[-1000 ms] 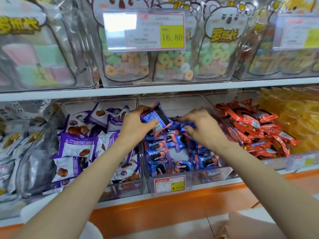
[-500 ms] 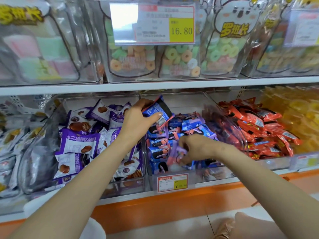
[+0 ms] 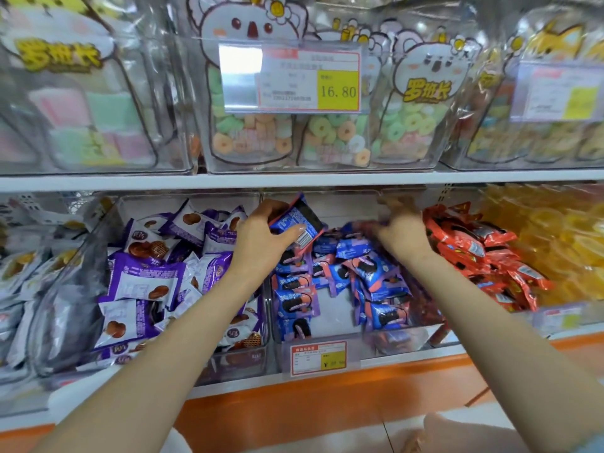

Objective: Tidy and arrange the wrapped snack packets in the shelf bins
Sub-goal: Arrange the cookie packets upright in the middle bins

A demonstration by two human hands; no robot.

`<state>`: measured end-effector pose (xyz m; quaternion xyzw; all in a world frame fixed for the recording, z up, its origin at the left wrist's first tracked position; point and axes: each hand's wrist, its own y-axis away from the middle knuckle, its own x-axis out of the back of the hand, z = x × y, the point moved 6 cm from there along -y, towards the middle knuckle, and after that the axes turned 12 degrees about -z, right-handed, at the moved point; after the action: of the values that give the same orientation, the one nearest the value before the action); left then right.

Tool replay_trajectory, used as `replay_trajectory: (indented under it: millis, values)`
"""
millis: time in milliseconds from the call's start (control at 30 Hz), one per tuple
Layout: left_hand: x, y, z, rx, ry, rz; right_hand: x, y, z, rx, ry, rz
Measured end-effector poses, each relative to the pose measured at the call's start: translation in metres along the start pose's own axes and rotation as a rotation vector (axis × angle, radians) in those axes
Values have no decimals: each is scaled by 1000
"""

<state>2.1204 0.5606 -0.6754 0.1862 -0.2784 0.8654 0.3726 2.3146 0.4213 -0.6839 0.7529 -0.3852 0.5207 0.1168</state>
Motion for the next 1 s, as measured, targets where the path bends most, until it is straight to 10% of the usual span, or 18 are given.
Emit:
replay_trajectory:
  millis: [100,333,1000]
  values:
    - [4,-2,-2,-7,29,46,-7,11,-32,190,25,-12]
    - [10,-2,-6,-24,18,47,-114,74,-55,-178,-88,-1094]
    - [5,0,-10,-92,73,-130,-126,78,-43,-39,-348,-1058]
